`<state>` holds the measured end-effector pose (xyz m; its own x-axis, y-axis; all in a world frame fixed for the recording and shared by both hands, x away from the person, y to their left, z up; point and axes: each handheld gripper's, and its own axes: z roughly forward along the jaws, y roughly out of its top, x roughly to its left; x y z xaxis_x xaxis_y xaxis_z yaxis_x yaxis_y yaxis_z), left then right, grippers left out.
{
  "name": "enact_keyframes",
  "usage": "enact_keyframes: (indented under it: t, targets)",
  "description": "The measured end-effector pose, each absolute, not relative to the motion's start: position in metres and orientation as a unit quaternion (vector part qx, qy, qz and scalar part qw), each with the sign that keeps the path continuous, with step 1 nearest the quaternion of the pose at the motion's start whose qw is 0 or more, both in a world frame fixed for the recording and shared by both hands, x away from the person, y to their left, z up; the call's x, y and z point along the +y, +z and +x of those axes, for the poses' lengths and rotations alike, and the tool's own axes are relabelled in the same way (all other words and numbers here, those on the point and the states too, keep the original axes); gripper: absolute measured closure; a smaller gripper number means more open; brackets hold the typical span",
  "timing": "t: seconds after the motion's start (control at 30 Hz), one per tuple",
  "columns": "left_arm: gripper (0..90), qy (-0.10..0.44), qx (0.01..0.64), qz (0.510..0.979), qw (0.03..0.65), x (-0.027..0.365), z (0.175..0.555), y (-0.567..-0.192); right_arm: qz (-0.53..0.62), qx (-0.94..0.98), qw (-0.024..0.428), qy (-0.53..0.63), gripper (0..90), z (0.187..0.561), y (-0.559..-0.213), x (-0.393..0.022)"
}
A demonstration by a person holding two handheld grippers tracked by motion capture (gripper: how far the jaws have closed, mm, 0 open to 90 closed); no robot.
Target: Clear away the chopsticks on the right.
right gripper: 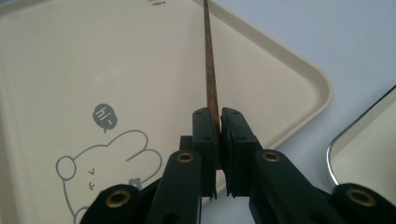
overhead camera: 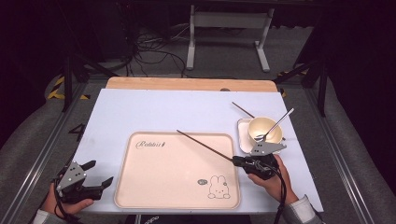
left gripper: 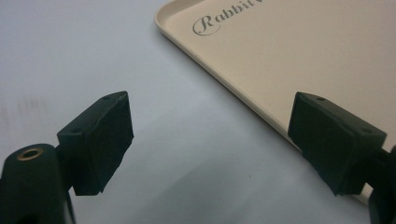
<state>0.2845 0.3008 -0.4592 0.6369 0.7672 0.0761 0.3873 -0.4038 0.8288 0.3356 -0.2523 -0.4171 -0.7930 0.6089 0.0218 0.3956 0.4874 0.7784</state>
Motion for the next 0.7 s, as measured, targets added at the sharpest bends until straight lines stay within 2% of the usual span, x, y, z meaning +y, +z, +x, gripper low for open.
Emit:
enact_keyframes:
  t: [0.7]
  targets:
    - [15.0,0.230,0.354,0.809,0.409,0.299,0.287,-0.459,0.294,0.873,0.103,0.374,85.3,0.333,-0.443,-0.234]
